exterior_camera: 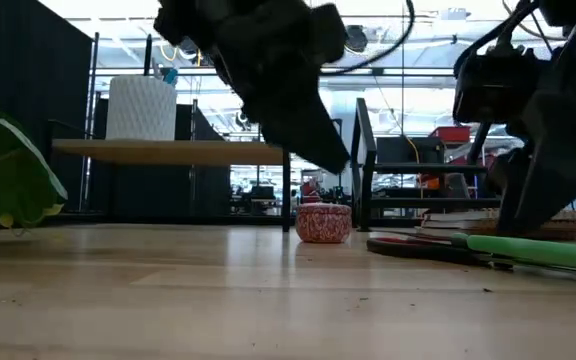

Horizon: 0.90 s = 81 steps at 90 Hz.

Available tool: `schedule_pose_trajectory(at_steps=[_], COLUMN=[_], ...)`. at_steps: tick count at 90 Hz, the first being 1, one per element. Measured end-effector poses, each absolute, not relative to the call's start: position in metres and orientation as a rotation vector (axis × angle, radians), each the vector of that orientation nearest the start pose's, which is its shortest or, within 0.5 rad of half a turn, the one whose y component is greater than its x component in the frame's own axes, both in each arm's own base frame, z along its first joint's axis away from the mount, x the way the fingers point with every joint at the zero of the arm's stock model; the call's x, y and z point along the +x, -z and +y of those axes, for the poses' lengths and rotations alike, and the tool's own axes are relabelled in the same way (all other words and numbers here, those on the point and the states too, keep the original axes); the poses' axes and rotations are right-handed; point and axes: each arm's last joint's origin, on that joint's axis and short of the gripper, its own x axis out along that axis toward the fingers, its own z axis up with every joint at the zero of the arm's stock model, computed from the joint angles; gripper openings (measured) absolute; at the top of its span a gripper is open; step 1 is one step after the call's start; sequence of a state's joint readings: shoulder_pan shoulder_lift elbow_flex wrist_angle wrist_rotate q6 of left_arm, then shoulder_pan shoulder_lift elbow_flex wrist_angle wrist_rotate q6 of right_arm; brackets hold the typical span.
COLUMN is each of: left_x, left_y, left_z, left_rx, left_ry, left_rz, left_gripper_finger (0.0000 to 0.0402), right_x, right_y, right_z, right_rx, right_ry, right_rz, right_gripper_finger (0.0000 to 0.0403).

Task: Stock shelves
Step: Put the green scissors into the white pen holder

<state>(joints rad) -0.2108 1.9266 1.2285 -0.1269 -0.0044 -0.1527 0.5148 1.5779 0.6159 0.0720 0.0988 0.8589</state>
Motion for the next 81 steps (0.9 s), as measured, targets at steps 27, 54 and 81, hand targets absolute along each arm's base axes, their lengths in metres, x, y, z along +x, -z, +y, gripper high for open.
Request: schedule_pose_trajectory(at_steps=[27,54,81], left_x=[0.411,0.428,0.442], left_y=[-0.134,-0.101,-0.095], left_z=[-0.119,-0.132,-0.137], left_rx=[-0.046,-0.067,-0.066], left_ry=[0.214,0.247,0.242], left_rz=[0.703,0.55,0.533], left_gripper_finger=[0.0152,0.0152,0.0152], right_x=[0.244,0.244,0.248], right_y=[-0.112,-0.109,-0.112], right_z=[0.141,0.143,0.145], right_rx=[0.574,0.568,0.617], right_ry=[0.015,0.049,0.027], right_rz=[0.921,0.894,0.831], right_gripper_finger=[0.0196,0.0196,0.0196])
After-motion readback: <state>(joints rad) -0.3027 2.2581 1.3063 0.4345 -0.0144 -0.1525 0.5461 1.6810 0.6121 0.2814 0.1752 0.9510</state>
